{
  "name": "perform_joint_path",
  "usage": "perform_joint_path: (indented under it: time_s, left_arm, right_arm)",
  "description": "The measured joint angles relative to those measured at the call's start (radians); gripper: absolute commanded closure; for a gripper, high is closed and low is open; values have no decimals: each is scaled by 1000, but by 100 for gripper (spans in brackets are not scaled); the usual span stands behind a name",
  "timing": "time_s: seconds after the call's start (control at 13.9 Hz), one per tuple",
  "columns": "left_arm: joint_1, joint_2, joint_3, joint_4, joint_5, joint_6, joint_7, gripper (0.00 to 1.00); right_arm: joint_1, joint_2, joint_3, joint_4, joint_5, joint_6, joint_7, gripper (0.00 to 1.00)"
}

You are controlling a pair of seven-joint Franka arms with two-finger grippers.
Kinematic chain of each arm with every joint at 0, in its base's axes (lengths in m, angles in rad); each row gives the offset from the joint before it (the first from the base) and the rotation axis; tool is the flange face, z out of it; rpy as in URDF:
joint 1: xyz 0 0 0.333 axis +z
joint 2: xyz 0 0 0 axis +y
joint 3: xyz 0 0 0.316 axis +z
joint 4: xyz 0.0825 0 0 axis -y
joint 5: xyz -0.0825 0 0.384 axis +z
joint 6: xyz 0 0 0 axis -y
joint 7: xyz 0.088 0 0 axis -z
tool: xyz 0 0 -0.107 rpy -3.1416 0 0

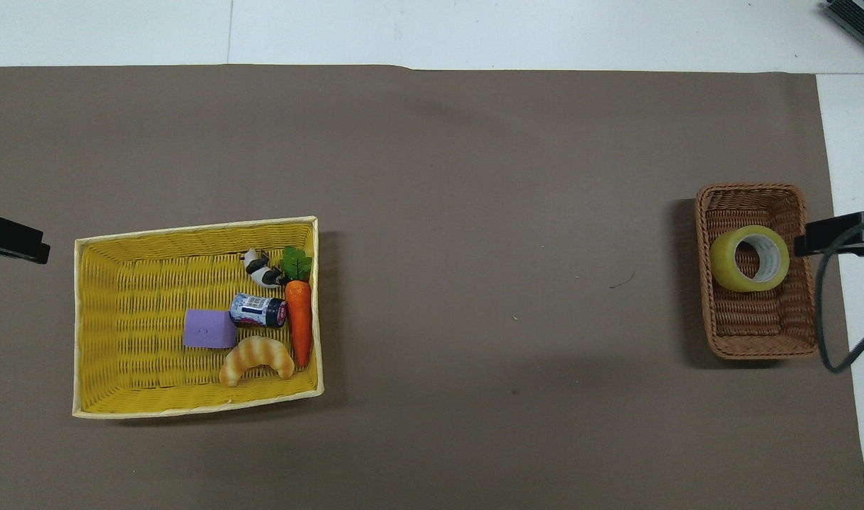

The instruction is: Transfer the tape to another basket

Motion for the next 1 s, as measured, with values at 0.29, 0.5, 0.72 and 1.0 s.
perform_joint_path:
  time_s: [0.29, 0.5, 0.72, 1.0]
  left_arm:
    - [0, 0, 0, 0, 0, 0, 0, 0]
    - [0, 0, 0, 0, 0, 0, 0, 0]
    - [0, 0, 0, 0, 0, 0, 0, 0]
    - [0, 0, 0, 0, 0, 0, 0, 0]
  right_arm:
    - [0, -7, 0, -12, 0, 2, 0, 0]
    - [0, -7, 0, -13, 0, 2, -14, 0]
    - [0, -7, 0, -13, 0, 3, -17, 0]
    - [0, -7, 1, -13, 0, 3, -17, 0]
